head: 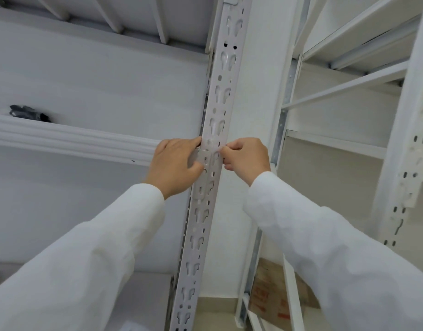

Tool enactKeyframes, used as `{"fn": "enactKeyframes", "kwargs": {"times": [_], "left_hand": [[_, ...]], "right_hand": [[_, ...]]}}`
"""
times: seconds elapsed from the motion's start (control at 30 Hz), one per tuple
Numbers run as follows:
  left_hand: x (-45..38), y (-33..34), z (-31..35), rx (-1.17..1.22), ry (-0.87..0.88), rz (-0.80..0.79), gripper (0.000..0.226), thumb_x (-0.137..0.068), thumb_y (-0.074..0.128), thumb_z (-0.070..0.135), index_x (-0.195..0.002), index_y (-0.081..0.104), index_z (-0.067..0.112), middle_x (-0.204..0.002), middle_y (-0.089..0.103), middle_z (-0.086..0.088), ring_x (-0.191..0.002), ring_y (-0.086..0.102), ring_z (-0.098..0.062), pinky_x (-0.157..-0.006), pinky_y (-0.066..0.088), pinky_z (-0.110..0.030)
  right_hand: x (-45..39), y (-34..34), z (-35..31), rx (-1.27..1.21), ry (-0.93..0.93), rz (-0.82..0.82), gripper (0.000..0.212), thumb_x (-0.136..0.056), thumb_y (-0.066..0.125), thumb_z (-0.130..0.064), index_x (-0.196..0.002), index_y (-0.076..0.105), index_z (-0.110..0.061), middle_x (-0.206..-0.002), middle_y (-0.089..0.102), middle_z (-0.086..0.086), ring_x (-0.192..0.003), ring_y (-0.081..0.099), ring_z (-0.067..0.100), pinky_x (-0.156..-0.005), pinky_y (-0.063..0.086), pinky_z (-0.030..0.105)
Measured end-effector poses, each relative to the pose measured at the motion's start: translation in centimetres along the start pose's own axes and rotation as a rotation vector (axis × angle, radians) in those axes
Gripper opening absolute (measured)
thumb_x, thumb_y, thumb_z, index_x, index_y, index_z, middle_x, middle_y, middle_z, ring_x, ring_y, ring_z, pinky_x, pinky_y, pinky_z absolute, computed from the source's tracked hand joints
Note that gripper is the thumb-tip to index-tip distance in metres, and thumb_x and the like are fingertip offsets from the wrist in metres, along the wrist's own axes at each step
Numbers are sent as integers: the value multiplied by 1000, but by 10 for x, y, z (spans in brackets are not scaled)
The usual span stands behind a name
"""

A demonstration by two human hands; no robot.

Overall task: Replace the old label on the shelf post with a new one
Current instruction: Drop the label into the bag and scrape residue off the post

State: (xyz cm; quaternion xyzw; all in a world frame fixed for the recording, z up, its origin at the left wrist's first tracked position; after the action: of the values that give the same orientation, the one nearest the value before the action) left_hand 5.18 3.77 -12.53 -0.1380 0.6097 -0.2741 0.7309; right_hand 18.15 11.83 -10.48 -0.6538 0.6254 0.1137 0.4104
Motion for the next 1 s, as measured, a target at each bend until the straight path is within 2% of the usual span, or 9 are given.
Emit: {"fn": "enactKeyframes", "kwargs": {"times": [0.13,0.2,0.3,0.37,0.47,0.67,0.83,0.93,1.0], "left_hand": [[0,2,-1,-2,-6,10,50,-82,44,23,-131,48,24,-111,63,3,-115,48,-18,-104,20,-27],[1,1,1,-1,-4,18,48,-81,44,24,-129,49,23,-113,63,3,-115,48,-19,-102,19,-26],[2,0,2,10,-1,37,42,-79,45,23,-120,53,24,-102,63,6,-109,51,-19,-97,21,-24],[1,0,2,2,10,38,37,-78,45,23,-114,54,24,-90,57,9,-104,52,-19,-96,22,-23],[1,0,2,-8,34,25,41,-78,44,25,-119,53,24,-91,55,10,-104,51,-18,-97,22,-24],[1,2,0,-11,51,30,43,-80,45,23,-122,50,22,-88,48,10,-97,46,-16,-101,22,-26],[31,-6,-6,68,139,92,57,-75,38,26,-129,52,13,-127,59,-1,-123,47,-20,-105,23,-24],[81,-5,-44,25,97,114,44,-78,40,22,-115,62,12,-118,66,-2,-112,52,-15,-97,29,-21],[122,4,-86,-42,-20,26,40,-78,39,26,-106,66,15,-107,70,-2,-103,55,-17,-89,33,-25]], "right_hand": [[1,0,-4,31,-11,24,22,-72,58,-15,-71,64,6,-74,69,23,-80,66,38,-75,57,45],[3,1,-8,98,-30,43,18,-70,56,-14,-57,54,-2,-60,55,19,-64,58,42,-61,53,36],[5,4,-11,180,-59,71,17,-70,50,-10,-53,49,-10,-56,47,9,-54,38,23,-52,36,28],[6,2,-5,148,-44,103,18,-73,49,-11,-58,56,-3,-57,57,9,-55,47,25,-57,43,30],[8,-1,5,65,-50,124,17,-77,51,-13,-72,65,-5,-70,69,5,-69,65,25,-70,53,31],[13,-13,13,-116,-62,129,16,-80,54,-16,-77,67,-8,-70,70,4,-62,68,20,-73,57,44],[35,-1,1,-178,-146,-19,17,-85,56,-14,-69,59,-13,-67,66,1,-57,63,13,-63,58,31],[58,29,-18,-225,-252,-181,15,-85,59,-9,-70,59,-11,-64,63,1,-56,60,14,-58,56,27],[76,67,-29,-212,-314,-302,12,-82,63,-10,-70,62,-10,-62,63,-2,-56,61,14,-61,58,32]]}}
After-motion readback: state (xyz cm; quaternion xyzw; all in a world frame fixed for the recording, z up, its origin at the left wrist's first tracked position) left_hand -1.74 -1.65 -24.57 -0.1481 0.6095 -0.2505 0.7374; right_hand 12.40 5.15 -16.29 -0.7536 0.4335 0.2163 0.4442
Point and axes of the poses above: each hand's wrist, its own x-axis away from the middle knuckle, its own y-axis out of the palm, z = x × y, the point moved 8 cm from there along -x, towards the middle knuckle
